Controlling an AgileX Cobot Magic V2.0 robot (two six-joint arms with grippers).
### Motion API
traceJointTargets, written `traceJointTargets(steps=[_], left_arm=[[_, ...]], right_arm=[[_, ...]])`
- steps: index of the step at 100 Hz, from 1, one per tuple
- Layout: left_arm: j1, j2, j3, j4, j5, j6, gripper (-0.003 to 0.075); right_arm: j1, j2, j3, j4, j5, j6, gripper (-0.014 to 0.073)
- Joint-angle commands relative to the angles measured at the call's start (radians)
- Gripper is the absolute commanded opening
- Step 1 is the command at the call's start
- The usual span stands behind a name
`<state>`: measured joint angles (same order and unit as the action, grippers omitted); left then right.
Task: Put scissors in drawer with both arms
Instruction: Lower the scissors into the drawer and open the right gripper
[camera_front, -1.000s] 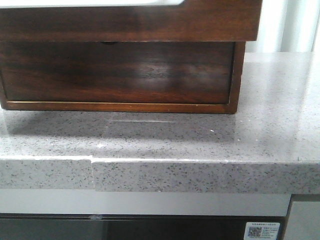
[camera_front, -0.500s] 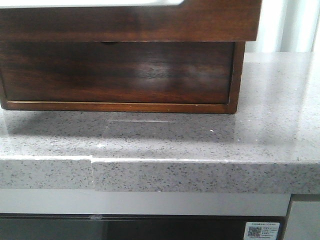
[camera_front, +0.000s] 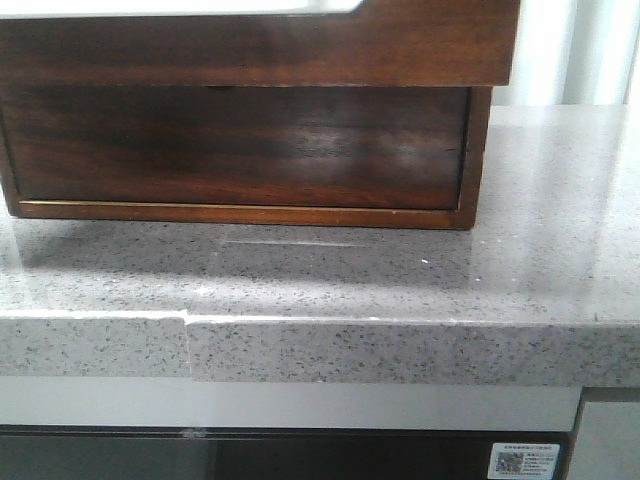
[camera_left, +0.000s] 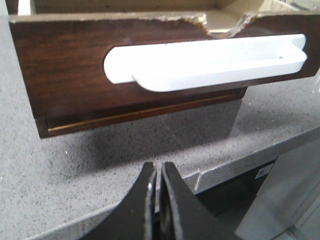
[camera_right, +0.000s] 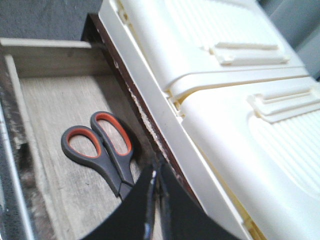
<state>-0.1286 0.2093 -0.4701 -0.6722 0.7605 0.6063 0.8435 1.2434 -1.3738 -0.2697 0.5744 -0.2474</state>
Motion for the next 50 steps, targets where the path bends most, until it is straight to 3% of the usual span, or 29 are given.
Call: traceJointTargets(steps=[1,35,50], left_arm=[[0.0,-0.015,-0.024,-0.03,-0.059,0.002,-0.0019],[0.0,-0.074,-0.024,0.054,-0.057,0.002,-0.0018],[0.0,-0.074,-0.024,0.05,-0.057,0.002,-0.0019]], right_arm=[[0.008,-0.156,0.042,-0.003,-0.05,0.013,-0.0041],[0.002,-0.799,0.574,-0.026,-0.108,0.097,-0.0035],[-0.037,-1.006,0.697,-0.092,-0.049,0.285,-0.0036]])
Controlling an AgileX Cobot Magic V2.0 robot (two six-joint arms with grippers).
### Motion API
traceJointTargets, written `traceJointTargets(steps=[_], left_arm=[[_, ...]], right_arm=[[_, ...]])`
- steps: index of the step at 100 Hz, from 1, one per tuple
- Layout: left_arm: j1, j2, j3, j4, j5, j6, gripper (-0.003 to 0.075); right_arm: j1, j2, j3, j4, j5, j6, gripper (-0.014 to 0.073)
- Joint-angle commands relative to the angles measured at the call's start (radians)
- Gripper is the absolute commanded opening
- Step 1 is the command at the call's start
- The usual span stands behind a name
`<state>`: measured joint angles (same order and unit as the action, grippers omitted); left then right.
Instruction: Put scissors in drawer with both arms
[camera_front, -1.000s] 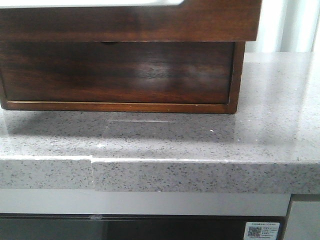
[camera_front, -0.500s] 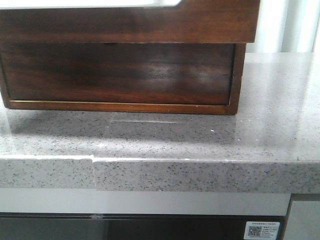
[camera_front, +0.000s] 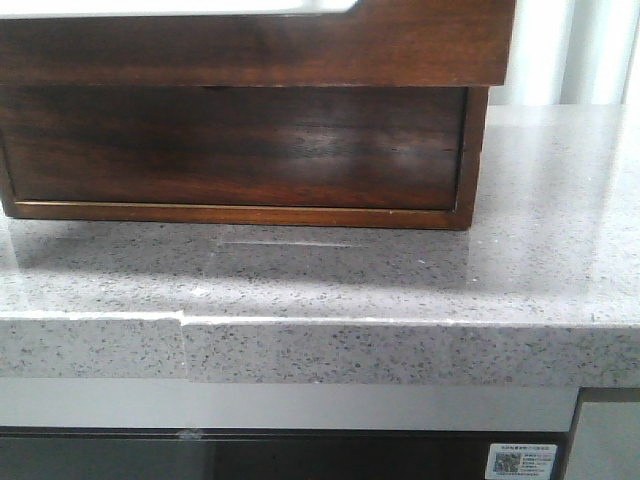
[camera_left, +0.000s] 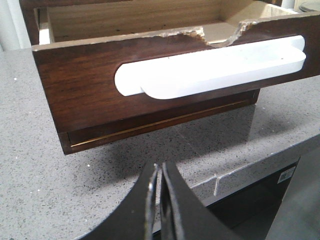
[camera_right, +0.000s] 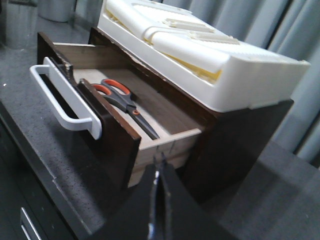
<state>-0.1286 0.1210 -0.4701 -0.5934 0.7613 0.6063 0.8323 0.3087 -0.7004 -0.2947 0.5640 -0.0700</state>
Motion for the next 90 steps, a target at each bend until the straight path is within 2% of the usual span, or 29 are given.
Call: traceJointTargets(steps=[1,11,74,81,90], left_arm=[[0.0,0.014,-0.024,-0.029,-0.058,0.002,-0.0018],[0.0,0.014,-0.024,-0.029,-0.058,0.002,-0.0018],[0.002,0.014,-0.015,-0.026,-0.06,0.002,-0.0019],[0.002,0.008,-0.004,0.049,-0.076,0.004,-0.0019],[0.002,-0.009,0.036,0.156,-0.17,0.0,-0.0018]], right_arm=[[-0.03,-0.076,0.026,-0.075,-0.032,0.115,-0.0036],[-0.053,-0.118,0.034,-0.084,0.021,0.132,-0.0036],[-0.054,-0.123,0.034,-0.084,0.022,0.132,-0.0036],[-0.054,-0.123,0.034,-0.084,0.022,0.132,-0.0036],[-0.054,-0.123,0.034,-0.084,0.022,0.132,-0.0036]])
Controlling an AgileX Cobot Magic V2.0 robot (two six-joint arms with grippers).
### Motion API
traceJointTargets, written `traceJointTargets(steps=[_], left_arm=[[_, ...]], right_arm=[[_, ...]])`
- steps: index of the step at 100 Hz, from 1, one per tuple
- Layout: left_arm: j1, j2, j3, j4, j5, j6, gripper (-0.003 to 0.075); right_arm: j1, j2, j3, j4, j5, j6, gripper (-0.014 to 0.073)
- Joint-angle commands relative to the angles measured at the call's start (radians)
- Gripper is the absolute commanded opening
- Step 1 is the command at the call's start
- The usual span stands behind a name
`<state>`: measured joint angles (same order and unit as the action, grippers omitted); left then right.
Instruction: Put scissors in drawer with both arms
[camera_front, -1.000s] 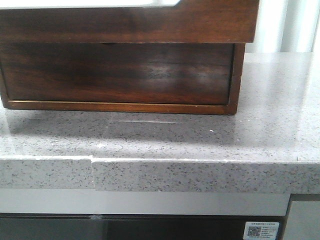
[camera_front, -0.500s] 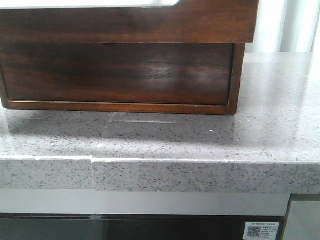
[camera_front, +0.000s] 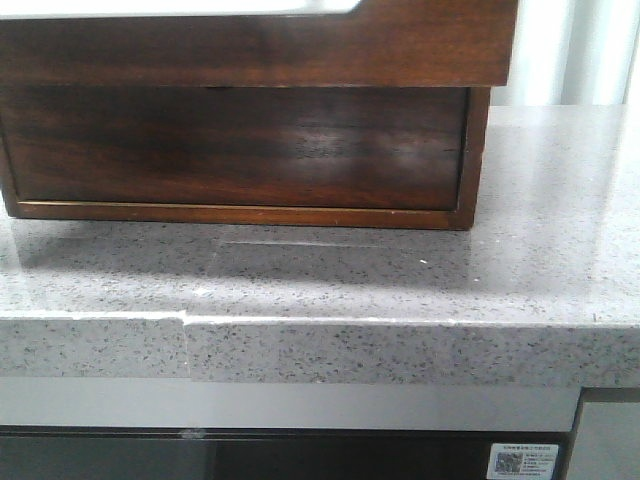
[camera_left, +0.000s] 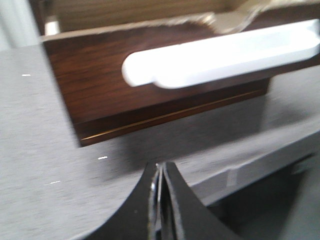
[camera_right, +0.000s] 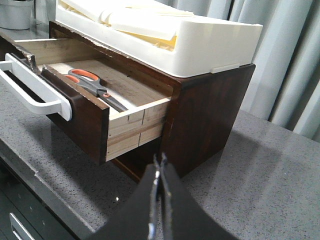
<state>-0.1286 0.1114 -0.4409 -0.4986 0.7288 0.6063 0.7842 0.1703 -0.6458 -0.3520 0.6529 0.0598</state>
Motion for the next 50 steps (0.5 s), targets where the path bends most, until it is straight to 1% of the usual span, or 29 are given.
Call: traceJointTargets(steps=[1,5,12,14,16,18,25,30,35,50], left_arm=[[0.002,-0.004,0.018,0.078,-0.159,0.0,-0.0018],[0.002,-0.016,0.051,0.115,-0.225,-0.003,-0.0019],[0.002,-0.047,0.133,0.179,-0.396,-0.044,-0.0019],[0.002,-0.061,0.168,0.206,-0.466,-0.072,-0.0018],[0.002,-0.067,0.186,0.219,-0.498,-0.087,-0.0018],[0.002,-0.079,0.211,0.24,-0.56,-0.112,-0.0019],[0.002,-0.106,0.288,0.301,-0.665,-0.196,-0.0018],[0.002,-0.123,0.329,0.333,-0.681,-0.255,-0.0019],[0.002,-0.135,0.361,0.333,-0.672,-0.286,-0.0018],[0.002,-0.149,0.445,0.34,-0.588,-0.409,-0.0019]], right_arm=[[-0.006,0.015,-0.02,-0.027,-0.067,0.002,-0.0036],[-0.006,0.015,-0.02,-0.027,-0.067,0.002,-0.0036],[-0.006,0.015,-0.02,-0.027,-0.067,0.002,-0.0036],[-0.006,0.015,-0.02,-0.027,-0.067,0.002,-0.0036],[-0.006,0.015,-0.02,-0.027,-0.067,0.002,-0.0036],[-0.006,0.015,-0.02,-0.027,-0.067,0.002,-0.0036],[-0.006,0.015,-0.02,-0.027,-0.067,0.002,-0.0036],[-0.006,0.015,-0.02,-0.027,-0.067,0.002,-0.0036],[-0.006,0.015,-0.02,-0.027,-0.067,0.002,-0.0036],[-0.006,0.015,-0.02,-0.027,-0.067,0.002,-0.0036]])
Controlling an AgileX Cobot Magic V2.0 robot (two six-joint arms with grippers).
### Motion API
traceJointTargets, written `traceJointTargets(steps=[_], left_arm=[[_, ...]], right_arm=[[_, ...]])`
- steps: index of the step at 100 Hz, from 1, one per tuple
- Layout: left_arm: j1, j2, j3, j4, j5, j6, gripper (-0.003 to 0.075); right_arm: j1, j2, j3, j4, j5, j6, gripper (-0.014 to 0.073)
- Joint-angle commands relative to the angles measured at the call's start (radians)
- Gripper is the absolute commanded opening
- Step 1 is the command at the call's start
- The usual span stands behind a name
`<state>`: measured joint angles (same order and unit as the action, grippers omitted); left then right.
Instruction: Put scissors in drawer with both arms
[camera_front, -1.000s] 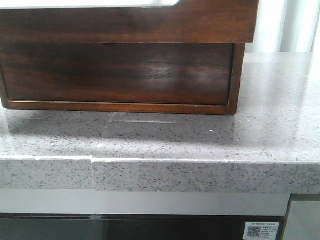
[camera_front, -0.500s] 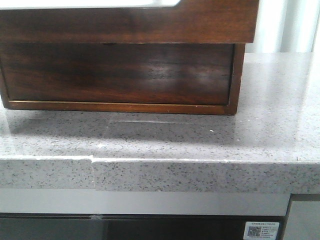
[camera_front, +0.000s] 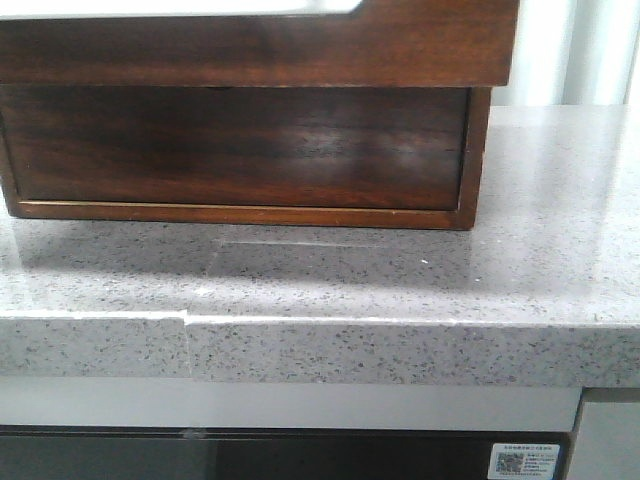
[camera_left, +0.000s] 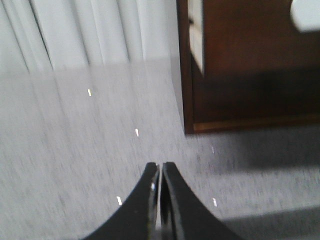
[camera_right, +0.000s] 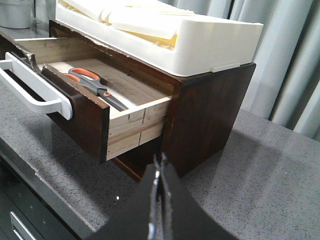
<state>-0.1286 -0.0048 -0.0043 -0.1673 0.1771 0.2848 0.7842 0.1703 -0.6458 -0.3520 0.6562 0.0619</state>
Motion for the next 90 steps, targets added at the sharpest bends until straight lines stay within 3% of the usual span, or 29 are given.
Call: traceJointTargets(steps=[1,18,90], left_arm=[[0.002,-0.032,0.011,0.011,-0.031,-0.096,-0.0019],[0.002,-0.032,0.029,0.065,0.128,-0.211,-0.0019],[0.002,-0.032,0.029,0.032,0.137,-0.211,-0.0018]], right_arm=[[-0.006,0.015,-0.02,-0.027,-0.071,0.0,-0.0036],[-0.006,0.015,-0.02,-0.027,-0.071,0.0,-0.0036],[-0.006,0.015,-0.02,-0.027,-0.071,0.0,-0.0036]])
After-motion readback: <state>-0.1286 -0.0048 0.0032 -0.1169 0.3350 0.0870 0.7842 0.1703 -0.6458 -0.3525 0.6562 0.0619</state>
